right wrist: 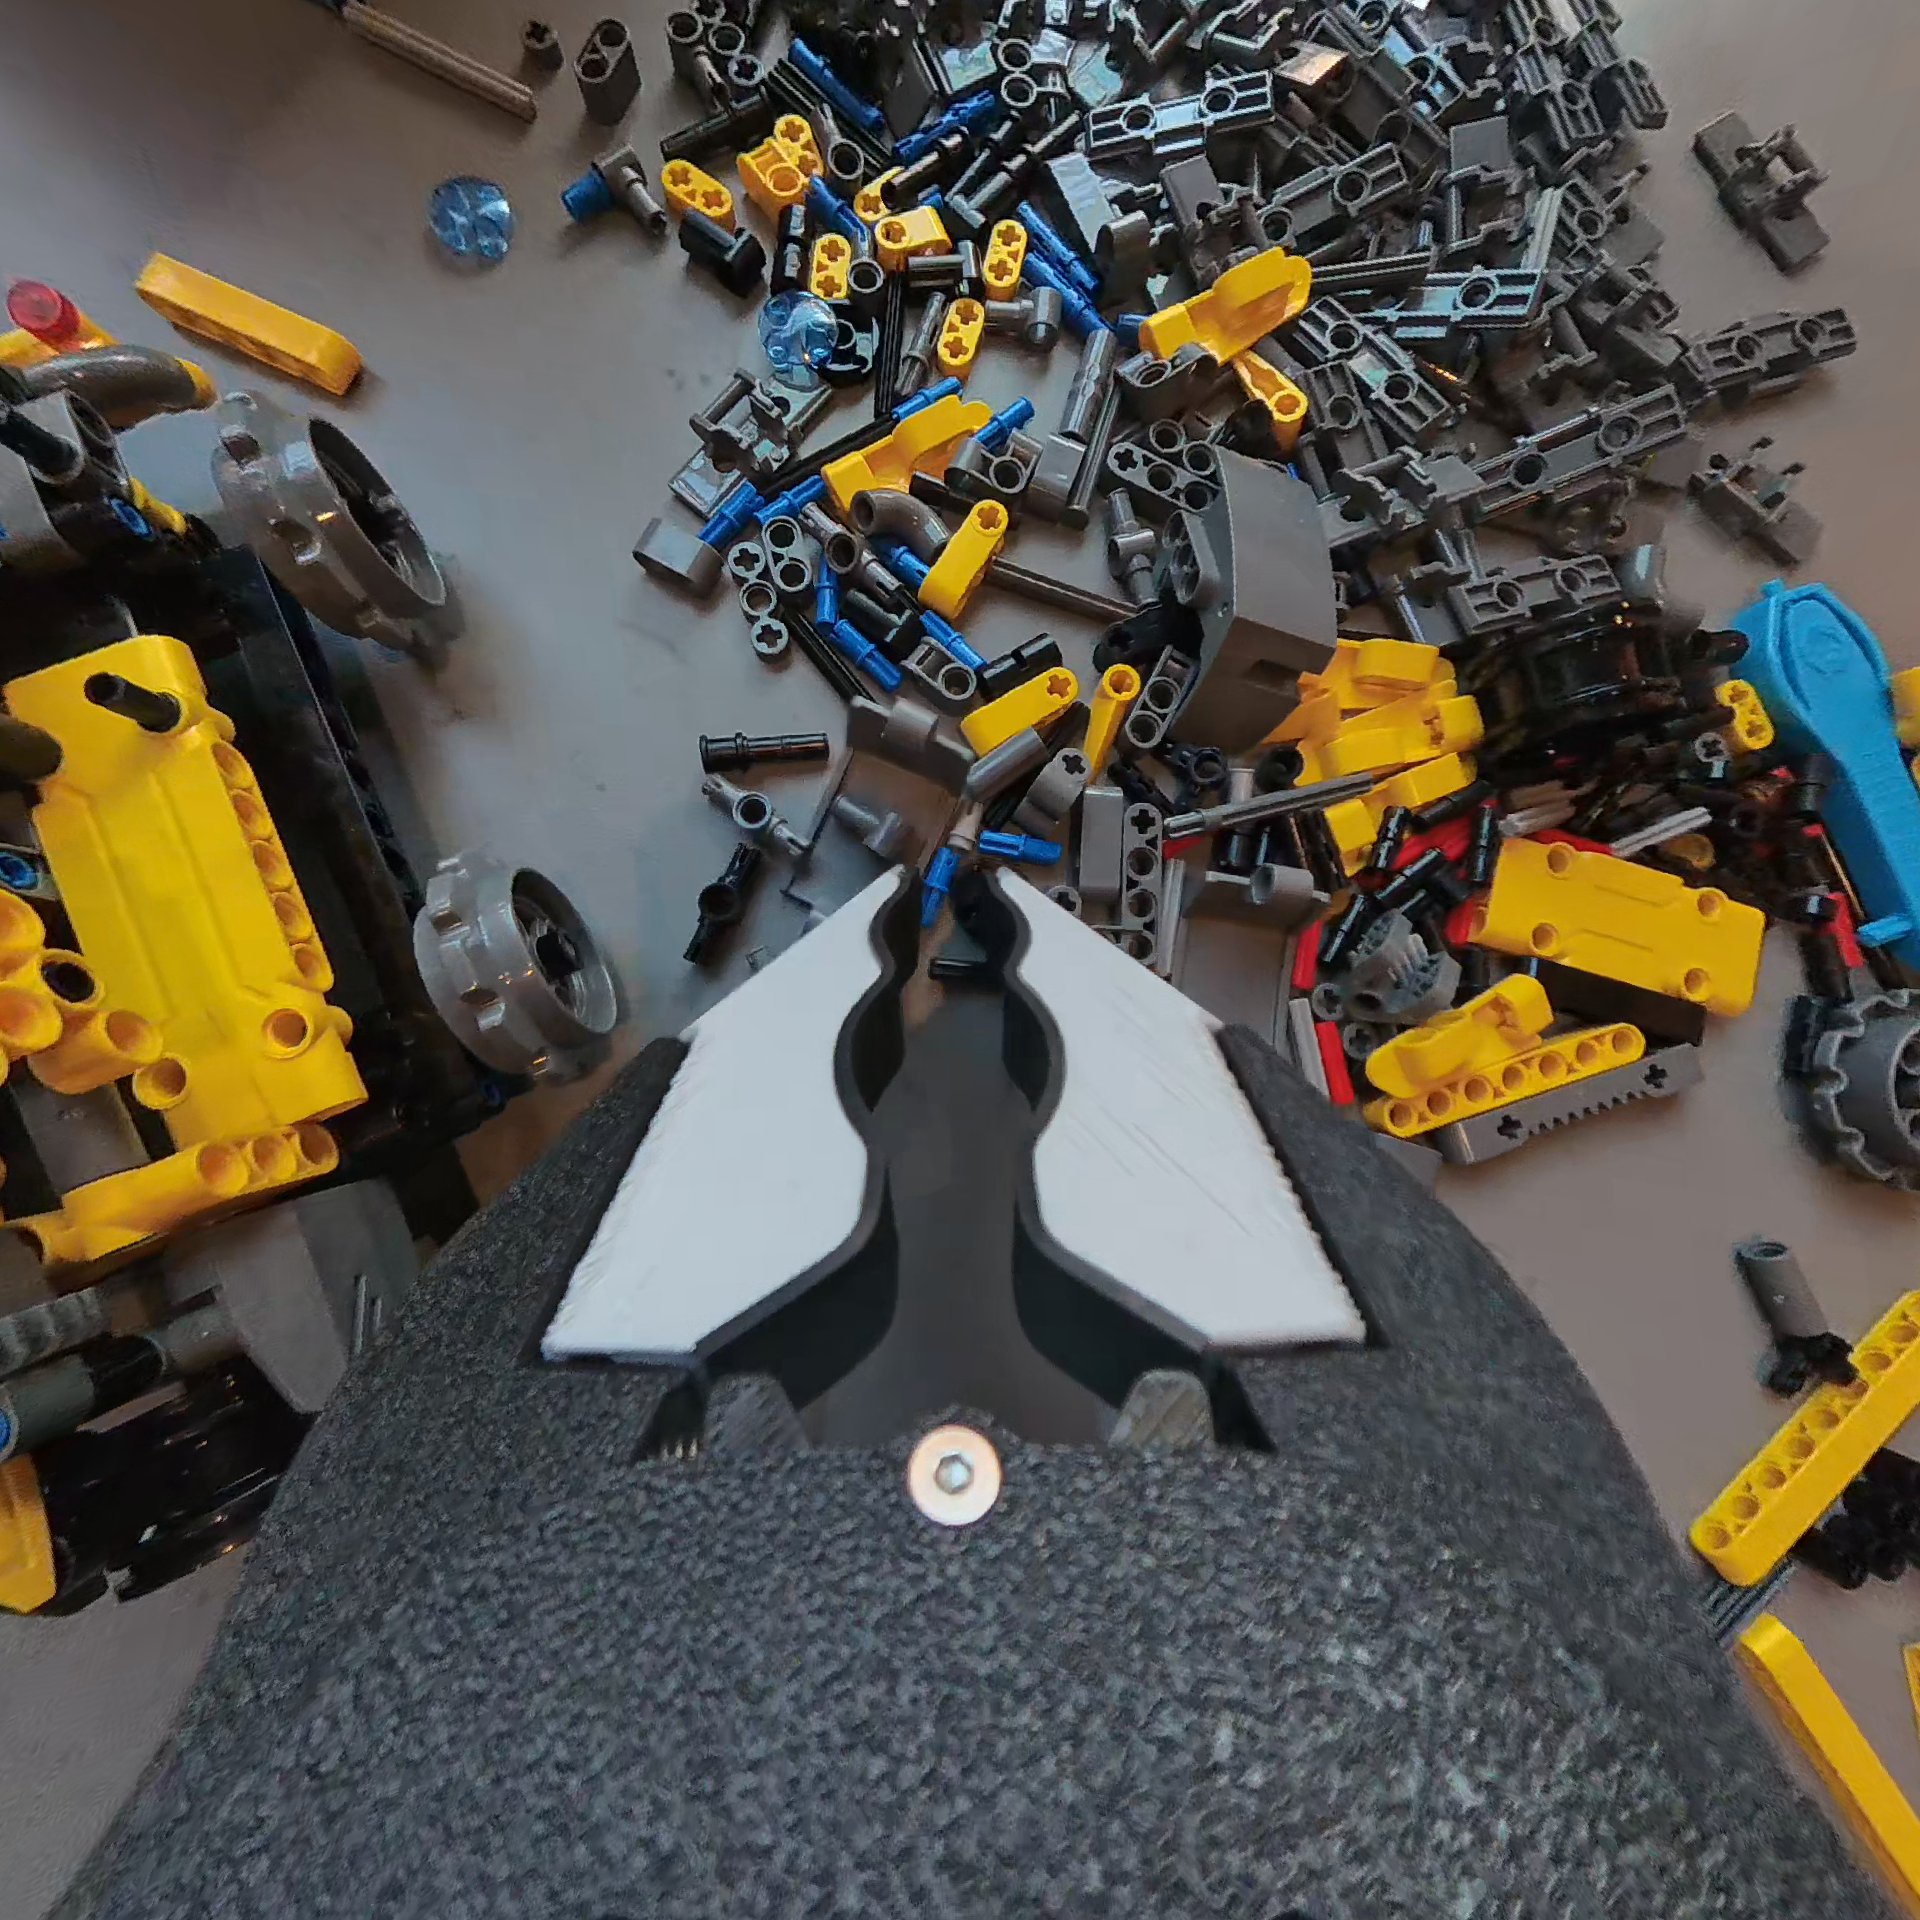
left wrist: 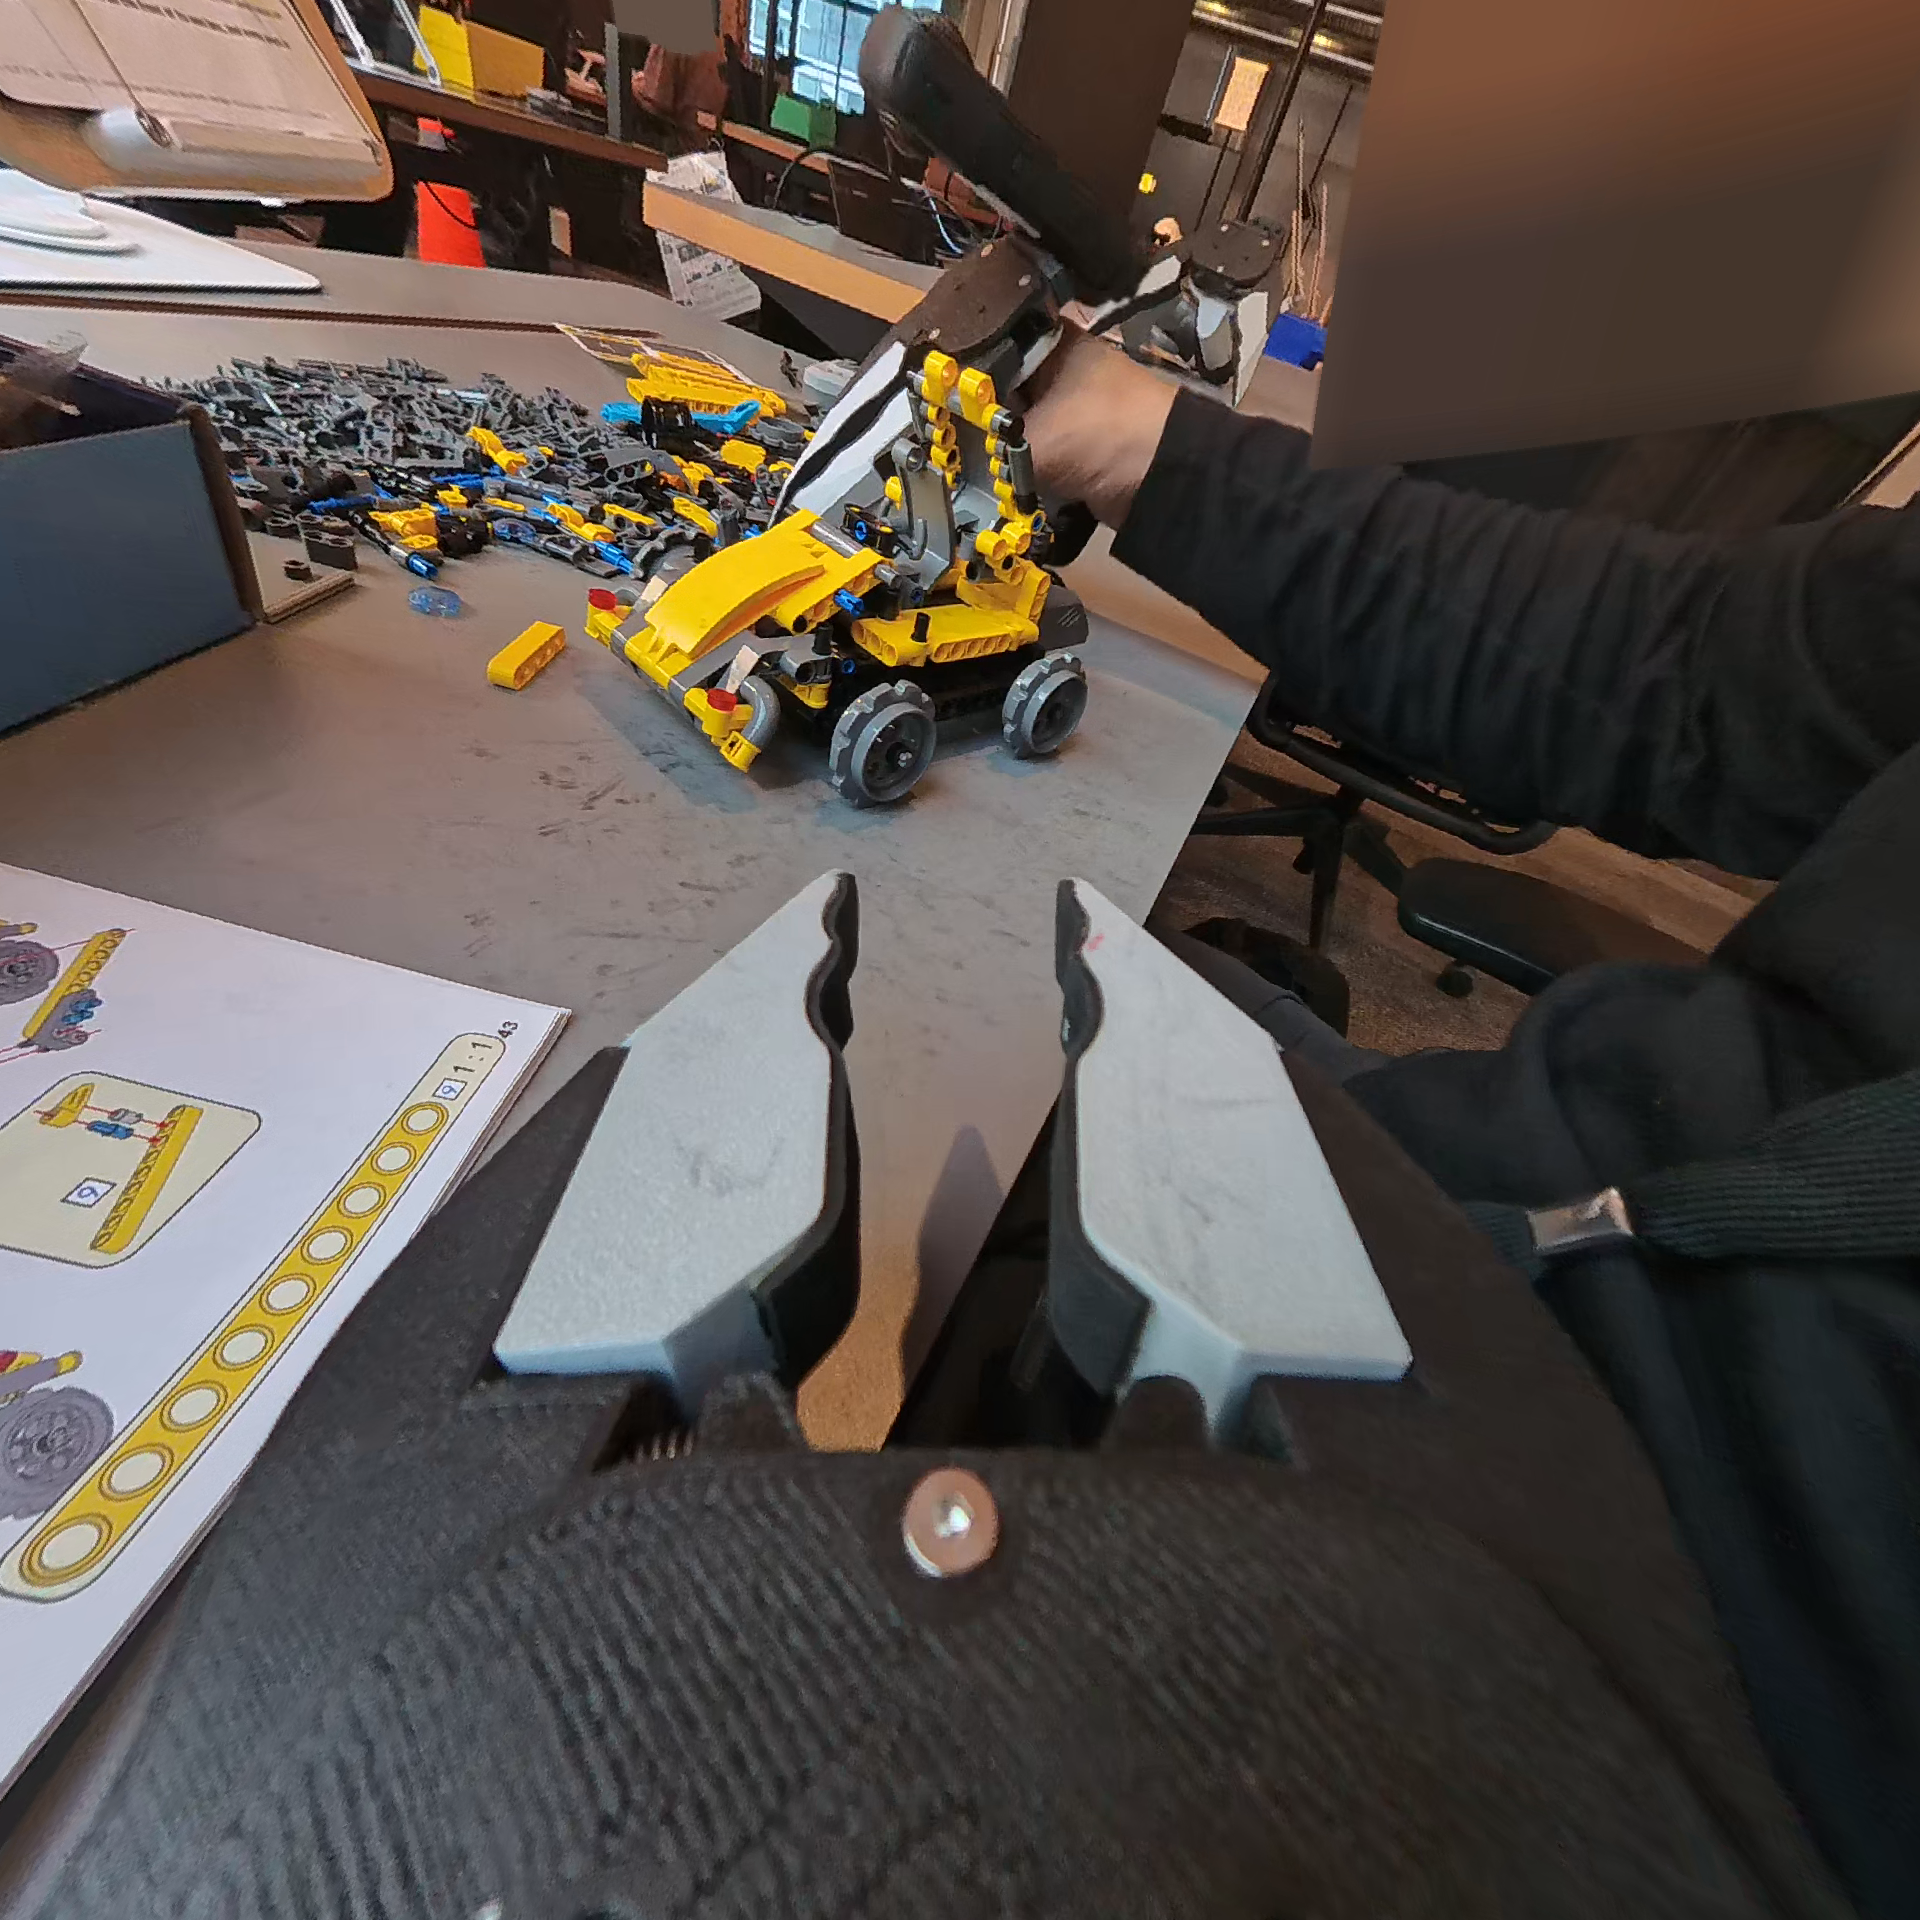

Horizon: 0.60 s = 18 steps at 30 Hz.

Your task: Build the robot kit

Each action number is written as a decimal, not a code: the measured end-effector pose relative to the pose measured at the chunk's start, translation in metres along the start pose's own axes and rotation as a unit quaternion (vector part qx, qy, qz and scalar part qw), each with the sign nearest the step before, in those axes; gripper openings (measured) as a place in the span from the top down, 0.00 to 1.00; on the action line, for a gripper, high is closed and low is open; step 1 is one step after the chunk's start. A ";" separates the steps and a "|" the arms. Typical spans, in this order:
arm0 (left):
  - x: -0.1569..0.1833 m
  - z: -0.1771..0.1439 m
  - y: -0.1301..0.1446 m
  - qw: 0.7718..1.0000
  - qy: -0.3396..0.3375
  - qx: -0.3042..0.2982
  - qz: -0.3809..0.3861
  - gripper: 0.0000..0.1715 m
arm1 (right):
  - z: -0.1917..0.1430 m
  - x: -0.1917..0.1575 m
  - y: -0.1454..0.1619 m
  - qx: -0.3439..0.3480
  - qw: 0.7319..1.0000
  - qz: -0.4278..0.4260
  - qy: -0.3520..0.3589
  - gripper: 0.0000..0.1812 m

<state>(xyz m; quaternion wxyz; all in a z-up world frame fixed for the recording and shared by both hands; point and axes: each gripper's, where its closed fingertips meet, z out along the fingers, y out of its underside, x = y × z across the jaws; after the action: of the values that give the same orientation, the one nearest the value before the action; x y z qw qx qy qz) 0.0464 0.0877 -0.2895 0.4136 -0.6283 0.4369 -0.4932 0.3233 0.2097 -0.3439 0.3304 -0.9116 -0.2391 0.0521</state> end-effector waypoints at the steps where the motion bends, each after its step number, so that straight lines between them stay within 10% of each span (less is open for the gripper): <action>1: 0.000 0.000 0.000 1.000 0.001 -0.001 0.000 0.80 | -0.001 0.000 0.001 -0.004 1.000 -0.005 0.002 0.94; 18: 0.001 0.002 0.004 1.000 0.003 -0.010 0.016 0.83 | -0.008 0.002 -0.008 0.009 1.000 -0.013 -0.027 1.00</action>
<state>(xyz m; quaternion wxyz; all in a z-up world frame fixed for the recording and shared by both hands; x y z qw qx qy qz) 0.0481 0.0854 -0.2935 0.4135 -0.6242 0.4531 -0.4839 0.3241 0.2114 -0.3320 0.3332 -0.9036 -0.2589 0.0743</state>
